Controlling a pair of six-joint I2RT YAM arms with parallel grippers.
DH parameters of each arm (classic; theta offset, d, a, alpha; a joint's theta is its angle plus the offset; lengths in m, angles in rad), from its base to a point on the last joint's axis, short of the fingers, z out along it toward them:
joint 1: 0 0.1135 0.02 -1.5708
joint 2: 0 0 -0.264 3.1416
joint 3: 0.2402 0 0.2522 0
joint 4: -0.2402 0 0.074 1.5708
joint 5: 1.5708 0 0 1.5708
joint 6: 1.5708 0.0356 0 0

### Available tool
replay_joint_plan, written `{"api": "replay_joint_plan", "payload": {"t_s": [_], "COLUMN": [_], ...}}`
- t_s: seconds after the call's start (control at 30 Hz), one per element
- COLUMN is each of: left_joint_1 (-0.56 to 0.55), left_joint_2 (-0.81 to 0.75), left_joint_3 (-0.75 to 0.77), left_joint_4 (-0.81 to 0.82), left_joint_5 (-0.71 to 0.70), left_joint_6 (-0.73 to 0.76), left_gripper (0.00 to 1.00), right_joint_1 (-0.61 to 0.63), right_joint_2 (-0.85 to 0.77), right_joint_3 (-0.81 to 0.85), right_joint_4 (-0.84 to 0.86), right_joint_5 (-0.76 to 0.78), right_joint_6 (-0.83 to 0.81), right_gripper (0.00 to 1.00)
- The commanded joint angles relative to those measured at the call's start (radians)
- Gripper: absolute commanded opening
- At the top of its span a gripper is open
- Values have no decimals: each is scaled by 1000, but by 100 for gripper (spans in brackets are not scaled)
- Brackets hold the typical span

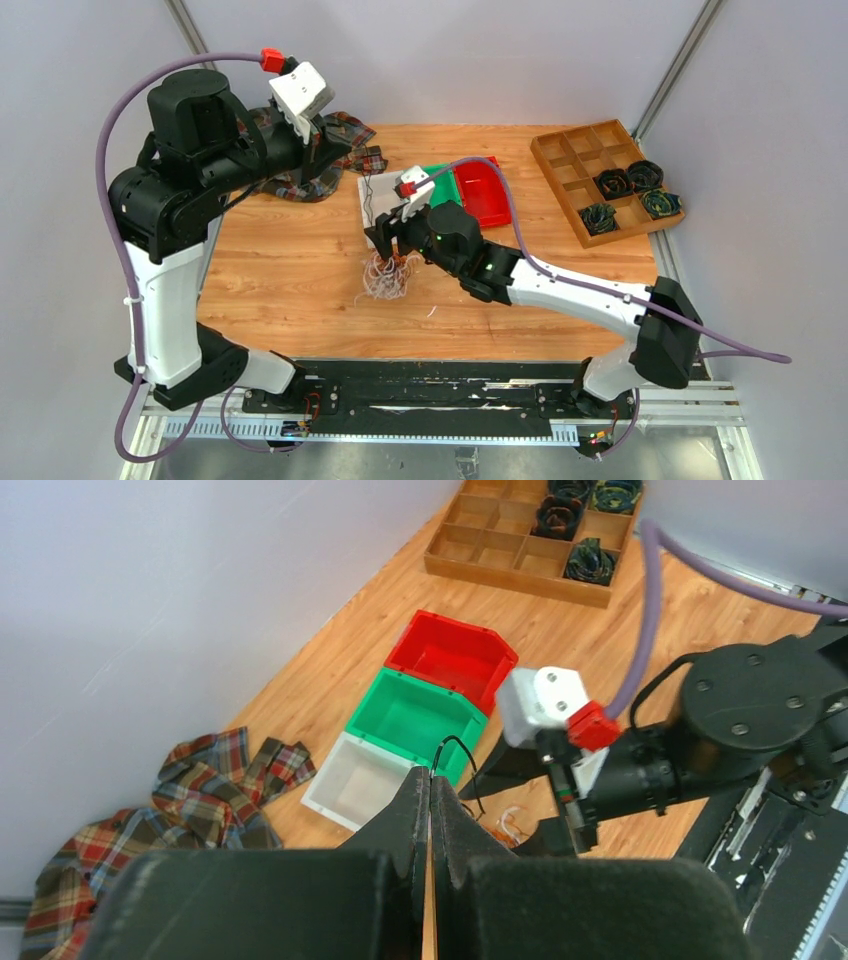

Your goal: Untangle the cables

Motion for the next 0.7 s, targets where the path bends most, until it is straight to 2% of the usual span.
{"api": "replay_joint_plan", "payload": {"t_s": [0.0, 0.1, 0.3, 0.5, 0.67], "left_joint_1": [-5, -5, -5, -5, -5], "left_joint_2": [-29, -41, -58, -59, -53], "left_joint_3": [-2, -1, -9, 2, 40], "left_joint_4": [15, 15, 15, 15, 15], "left_joint_5": [54, 60, 58, 74, 99], "left_joint_6": [-20, -16, -7, -15, -33], "left_gripper": [0, 0, 0, 0, 0], "right_joint_1": [11, 11, 11, 5, -16], "right_joint_2": [64, 83, 42, 14, 60], "right_joint_3": [62, 35, -61, -150, -127], "right_joint_4": [-36, -20, -2, 39, 58], "right_joint_5": [5, 12, 14, 10, 5], "right_joint_6": [-41, -24, 3, 20, 52], "right_gripper": [62, 51, 41, 41, 41]}}
